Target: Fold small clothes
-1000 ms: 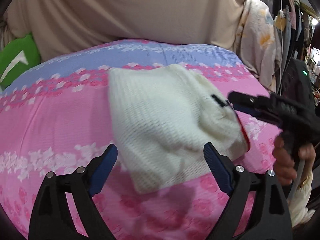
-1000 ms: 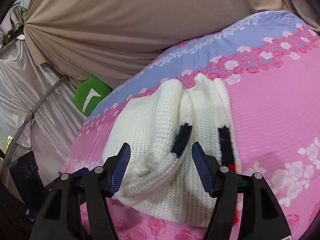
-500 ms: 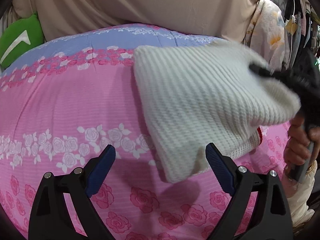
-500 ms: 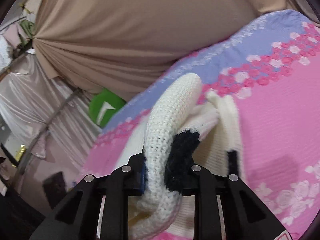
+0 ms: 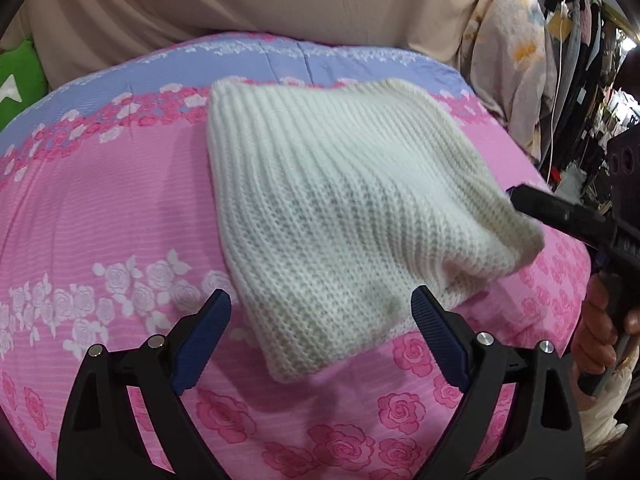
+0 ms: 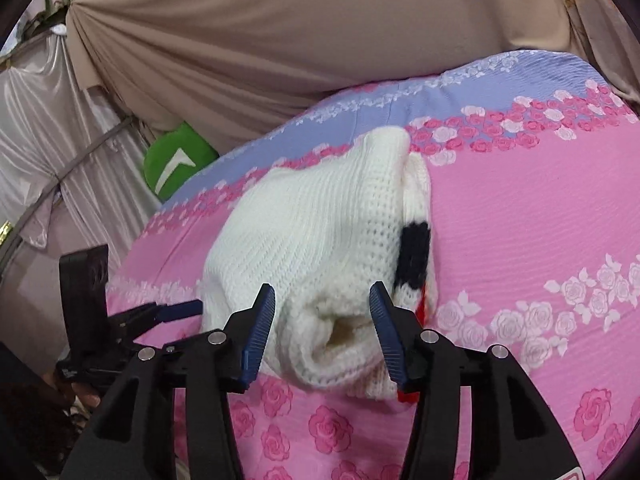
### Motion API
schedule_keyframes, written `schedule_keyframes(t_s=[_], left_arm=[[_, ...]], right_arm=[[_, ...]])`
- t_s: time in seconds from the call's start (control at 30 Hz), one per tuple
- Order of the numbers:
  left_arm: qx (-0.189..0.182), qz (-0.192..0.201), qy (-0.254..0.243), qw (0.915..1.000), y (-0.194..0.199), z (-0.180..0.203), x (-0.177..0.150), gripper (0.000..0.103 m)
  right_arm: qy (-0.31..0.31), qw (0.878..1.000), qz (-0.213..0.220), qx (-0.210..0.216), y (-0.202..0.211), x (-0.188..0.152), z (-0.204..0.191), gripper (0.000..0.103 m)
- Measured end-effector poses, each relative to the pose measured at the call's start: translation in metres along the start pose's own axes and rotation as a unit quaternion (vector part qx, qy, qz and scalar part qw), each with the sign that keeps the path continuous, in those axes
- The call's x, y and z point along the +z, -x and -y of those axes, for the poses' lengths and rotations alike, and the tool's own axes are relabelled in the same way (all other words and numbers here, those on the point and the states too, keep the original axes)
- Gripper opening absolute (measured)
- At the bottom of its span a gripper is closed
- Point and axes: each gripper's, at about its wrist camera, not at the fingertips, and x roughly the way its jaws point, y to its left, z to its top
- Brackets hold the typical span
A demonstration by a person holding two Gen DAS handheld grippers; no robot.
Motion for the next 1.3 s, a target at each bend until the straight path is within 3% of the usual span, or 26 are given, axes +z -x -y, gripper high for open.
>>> schedule_keyframes(t_s=[0.07,0.1,0.13,0.27,0.33,0.37,0.43,0.53,0.57,0.7,0.77,0.83,0.9,1.03,1.07,1.1,1.2,1.23,1.3], left_arm=[[0.020,-0.022,-0.002,0.9996,-0.012,-0.001,-0.003,0.083],[0.030,-0.031,-0.003,0.9991,-0.017,-0.003,-0.005,0.079],[0.037,-0.042,-0.003,0.9984,-0.022,-0.005,-0.007,0.077],[0.042,-0.049,-0.006,0.9979,-0.020,-0.010,-0.010,0.077],[0.046,-0.055,-0.015,0.9973,-0.020,-0.009,-0.014,0.077],[0.048,-0.060,-0.021,0.9968,-0.021,-0.009,-0.017,0.077],[0.062,-0.063,-0.042,0.9952,-0.019,-0.004,-0.023,0.077],[0.088,-0.063,-0.060,0.9924,-0.015,0.000,-0.031,0.073],[0.081,-0.062,-0.056,0.9932,-0.012,0.000,-0.032,0.070],[0.031,-0.011,-0.033,0.9989,0.022,-0.002,-0.018,0.070],[0.018,0.021,-0.027,0.9993,0.038,-0.001,-0.004,0.076],[0.013,0.048,-0.018,0.9986,0.047,-0.001,0.012,0.078],[0.014,0.065,-0.010,0.9977,0.045,0.002,0.033,0.078],[0.031,0.067,-0.009,0.9972,0.021,0.011,0.062,0.078],[0.031,0.063,-0.008,0.9975,0.013,0.010,0.066,0.078],[0.033,0.057,-0.008,0.9978,0.006,0.009,0.068,0.078],[0.044,0.040,-0.005,0.9982,-0.013,0.008,0.068,0.078],[0.050,0.036,-0.004,0.9981,-0.018,0.006,0.066,0.078],[0.067,0.029,-0.002,0.9973,-0.030,0.001,0.063,0.080]], right_arm=[[0.008,1.000,-0.011,-0.027,-0.012,-0.009,0.003,0.037],[0.011,0.999,-0.013,-0.028,-0.013,-0.011,0.003,0.011],[0.005,1.000,-0.005,0.002,-0.007,-0.011,0.004,0.010],[-0.018,0.997,0.069,0.034,0.036,-0.005,0.007,0.009],[-0.025,0.998,0.051,0.007,0.029,-0.008,0.017,0.009],[-0.033,0.999,0.021,-0.022,0.014,-0.014,0.027,0.009],[-0.053,0.997,-0.034,-0.035,-0.014,-0.030,0.042,0.009],[-0.052,0.998,-0.017,-0.030,-0.004,-0.031,0.037,0.011],[-0.046,0.999,-0.010,-0.027,0.002,-0.027,0.033,0.014],[-0.019,0.999,0.027,-0.021,0.027,-0.004,0.015,0.021],[-0.006,0.998,0.047,-0.028,0.033,0.013,0.008,0.029],[0.005,0.997,0.060,-0.037,0.028,0.033,0.006,0.044],[0.012,0.997,0.053,-0.054,0.006,0.057,0.011,0.046],[0.006,0.997,0.002,-0.077,-0.057,0.087,0.028,0.045],[0.008,0.997,-0.016,-0.077,-0.072,0.095,0.031,0.040],[0.008,0.997,-0.019,-0.074,-0.079,0.102,0.031,0.016],[-0.002,1.000,0.024,-0.009,-0.066,0.122,0.034,0.014],[-0.003,0.999,0.036,-0.006,-0.062,0.124,0.035,0.014],[-0.017,0.998,0.012,-0.059,-0.079,0.123,0.053,0.014]])
